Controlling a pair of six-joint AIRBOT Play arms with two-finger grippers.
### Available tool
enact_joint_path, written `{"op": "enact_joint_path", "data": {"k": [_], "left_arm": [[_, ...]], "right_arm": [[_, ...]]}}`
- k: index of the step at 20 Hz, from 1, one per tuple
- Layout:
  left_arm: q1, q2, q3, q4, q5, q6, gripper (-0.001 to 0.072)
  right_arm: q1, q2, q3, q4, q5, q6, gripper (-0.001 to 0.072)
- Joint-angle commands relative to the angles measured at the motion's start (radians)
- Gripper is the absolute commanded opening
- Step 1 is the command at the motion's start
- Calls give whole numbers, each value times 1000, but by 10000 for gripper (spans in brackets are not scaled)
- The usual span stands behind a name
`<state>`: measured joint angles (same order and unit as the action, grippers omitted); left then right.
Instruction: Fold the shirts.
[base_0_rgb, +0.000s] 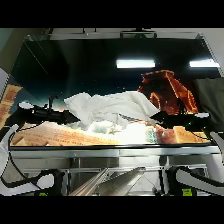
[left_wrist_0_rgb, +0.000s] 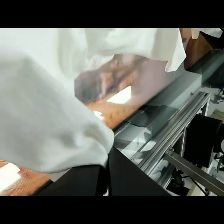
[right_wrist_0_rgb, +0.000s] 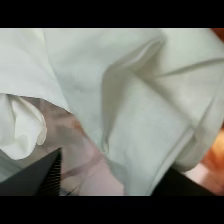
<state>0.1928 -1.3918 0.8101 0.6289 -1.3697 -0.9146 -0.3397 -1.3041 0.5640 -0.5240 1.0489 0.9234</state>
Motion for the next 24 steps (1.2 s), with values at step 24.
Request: {"op": "enact_joint_path", "data": {"k": [24], "left_arm": [[663, 474, 1259, -806, -166, -66, 20]], "right_arm": [[-244, 711, 854, 788, 92, -193, 20]]}}
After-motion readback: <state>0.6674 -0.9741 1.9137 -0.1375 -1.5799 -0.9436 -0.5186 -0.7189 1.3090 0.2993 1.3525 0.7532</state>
